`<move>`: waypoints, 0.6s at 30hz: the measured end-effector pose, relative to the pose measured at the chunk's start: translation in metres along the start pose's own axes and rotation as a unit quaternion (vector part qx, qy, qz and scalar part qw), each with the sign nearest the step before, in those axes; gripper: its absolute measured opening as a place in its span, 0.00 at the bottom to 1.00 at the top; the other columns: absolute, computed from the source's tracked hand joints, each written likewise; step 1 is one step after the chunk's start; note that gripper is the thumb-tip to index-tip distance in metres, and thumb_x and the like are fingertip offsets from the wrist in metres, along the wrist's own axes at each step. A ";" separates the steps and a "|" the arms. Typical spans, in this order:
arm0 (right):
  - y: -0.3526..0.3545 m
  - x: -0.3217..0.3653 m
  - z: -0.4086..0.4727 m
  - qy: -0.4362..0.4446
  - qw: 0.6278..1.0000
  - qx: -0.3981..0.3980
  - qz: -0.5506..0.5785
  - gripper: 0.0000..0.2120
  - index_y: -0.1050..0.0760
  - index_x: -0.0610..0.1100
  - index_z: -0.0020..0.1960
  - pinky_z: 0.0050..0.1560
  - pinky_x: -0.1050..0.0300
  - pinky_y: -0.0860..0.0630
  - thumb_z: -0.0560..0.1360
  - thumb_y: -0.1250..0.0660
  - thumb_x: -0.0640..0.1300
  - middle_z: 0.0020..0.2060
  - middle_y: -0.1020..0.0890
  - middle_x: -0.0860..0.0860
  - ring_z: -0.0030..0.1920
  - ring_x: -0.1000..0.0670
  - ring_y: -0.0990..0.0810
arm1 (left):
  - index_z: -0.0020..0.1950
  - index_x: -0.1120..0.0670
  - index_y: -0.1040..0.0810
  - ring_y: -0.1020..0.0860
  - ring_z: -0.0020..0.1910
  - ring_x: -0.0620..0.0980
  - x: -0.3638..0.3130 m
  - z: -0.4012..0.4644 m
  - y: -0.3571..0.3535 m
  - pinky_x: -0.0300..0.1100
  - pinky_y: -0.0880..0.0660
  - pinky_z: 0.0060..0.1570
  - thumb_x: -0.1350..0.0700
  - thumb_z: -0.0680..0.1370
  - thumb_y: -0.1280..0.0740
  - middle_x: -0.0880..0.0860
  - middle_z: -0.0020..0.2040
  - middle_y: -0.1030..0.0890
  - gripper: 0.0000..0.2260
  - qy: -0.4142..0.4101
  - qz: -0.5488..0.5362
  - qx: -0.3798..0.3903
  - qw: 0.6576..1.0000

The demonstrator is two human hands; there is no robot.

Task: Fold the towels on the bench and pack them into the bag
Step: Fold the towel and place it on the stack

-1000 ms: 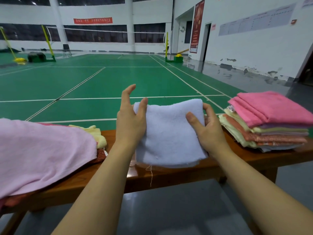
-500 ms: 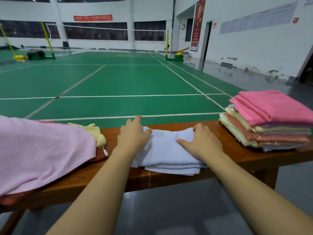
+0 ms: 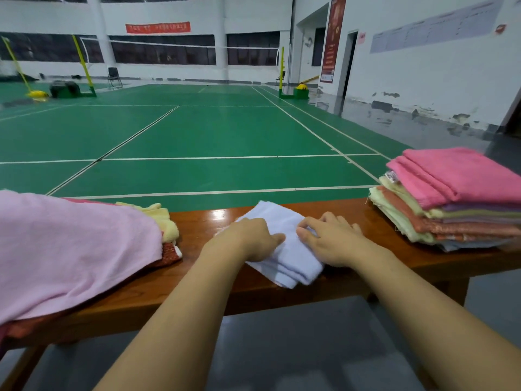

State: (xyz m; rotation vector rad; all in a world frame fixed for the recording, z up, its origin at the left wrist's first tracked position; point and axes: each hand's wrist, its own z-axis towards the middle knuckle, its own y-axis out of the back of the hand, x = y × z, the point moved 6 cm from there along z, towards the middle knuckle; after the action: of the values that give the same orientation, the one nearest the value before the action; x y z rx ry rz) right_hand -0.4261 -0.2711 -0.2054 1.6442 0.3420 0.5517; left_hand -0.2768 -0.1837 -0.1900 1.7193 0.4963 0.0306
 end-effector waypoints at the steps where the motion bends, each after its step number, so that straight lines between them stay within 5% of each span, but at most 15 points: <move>1: 0.000 -0.001 -0.003 -0.013 1.000 0.018 0.003 0.18 0.33 0.62 0.68 0.67 0.41 0.37 0.83 0.52 0.63 0.64 0.31 0.46 0.67 0.40 0.32 | 0.70 0.55 0.26 0.32 0.70 0.60 0.009 0.004 -0.001 0.50 0.34 0.67 0.40 0.84 0.44 0.61 0.71 0.28 0.24 0.017 0.002 -0.018 1.000; 5: 0.001 0.002 -0.009 -0.023 0.993 0.079 0.086 0.20 0.31 0.57 0.70 0.67 0.44 0.31 0.83 0.50 0.63 0.65 0.31 0.41 0.62 0.37 0.27 | 0.69 0.53 0.28 0.37 0.72 0.64 0.031 0.014 -0.004 0.54 0.36 0.69 0.39 0.82 0.43 0.63 0.73 0.35 0.22 0.067 -0.048 -0.055 0.995; 8: 0.004 -0.008 0.002 -0.074 0.989 -0.010 0.131 0.18 0.30 0.54 0.62 0.59 0.45 0.25 0.82 0.47 0.64 0.63 0.26 0.43 0.56 0.39 0.23 | 0.72 0.58 0.32 0.31 0.69 0.63 0.039 0.014 0.005 0.55 0.30 0.65 0.36 0.82 0.43 0.62 0.72 0.32 0.30 0.124 -0.097 -0.132 0.979; 11: 0.003 -0.019 0.009 -0.125 0.976 -0.076 0.163 0.25 0.32 0.50 0.67 0.58 0.46 0.25 0.80 0.42 0.66 0.64 0.22 0.45 0.61 0.41 0.22 | 0.74 0.60 0.34 0.29 0.69 0.62 0.040 0.004 0.001 0.53 0.29 0.63 0.33 0.81 0.44 0.61 0.72 0.30 0.35 0.183 -0.092 -0.153 0.967; 18: -0.004 0.004 0.012 -0.035 0.976 -0.131 0.170 0.15 0.35 0.59 0.66 0.53 0.48 0.26 0.81 0.37 0.53 0.59 0.26 0.47 0.57 0.38 0.22 | 0.74 0.60 0.34 0.26 0.68 0.61 0.009 0.014 -0.013 0.50 0.28 0.62 0.45 0.85 0.42 0.60 0.70 0.26 0.24 0.128 -0.133 -0.150 0.971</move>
State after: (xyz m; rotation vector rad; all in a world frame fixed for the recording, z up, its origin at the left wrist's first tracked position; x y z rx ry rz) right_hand -0.4159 -0.2783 -0.2100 1.4668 -0.0680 0.7601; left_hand -0.2691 -0.1919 -0.2073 1.3471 0.8660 0.1288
